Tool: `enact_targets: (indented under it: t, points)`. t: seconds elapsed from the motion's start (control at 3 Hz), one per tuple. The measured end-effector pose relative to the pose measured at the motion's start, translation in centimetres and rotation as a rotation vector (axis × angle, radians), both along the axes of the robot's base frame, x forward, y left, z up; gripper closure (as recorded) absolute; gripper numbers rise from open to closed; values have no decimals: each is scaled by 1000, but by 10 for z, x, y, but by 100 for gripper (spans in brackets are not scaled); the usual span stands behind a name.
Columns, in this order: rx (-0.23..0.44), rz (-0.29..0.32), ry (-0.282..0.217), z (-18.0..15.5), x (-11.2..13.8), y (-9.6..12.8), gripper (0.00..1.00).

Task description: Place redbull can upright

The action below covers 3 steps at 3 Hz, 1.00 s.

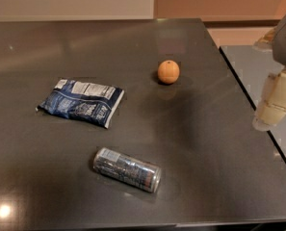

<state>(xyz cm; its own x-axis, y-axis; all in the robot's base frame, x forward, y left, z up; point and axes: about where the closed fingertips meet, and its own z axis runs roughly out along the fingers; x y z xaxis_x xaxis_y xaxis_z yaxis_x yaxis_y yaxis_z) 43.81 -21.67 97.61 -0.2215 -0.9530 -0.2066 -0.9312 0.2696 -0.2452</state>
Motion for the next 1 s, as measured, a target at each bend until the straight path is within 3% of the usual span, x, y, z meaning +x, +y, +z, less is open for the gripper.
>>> enact_targets:
  t: [0.33, 0.67, 1.0]
  points:
    - [0, 0, 0, 0, 0, 0, 0]
    - [-12, 67, -1, 0, 3, 4, 0]
    - [-49, 256, 32, -11, 10, 27, 0]
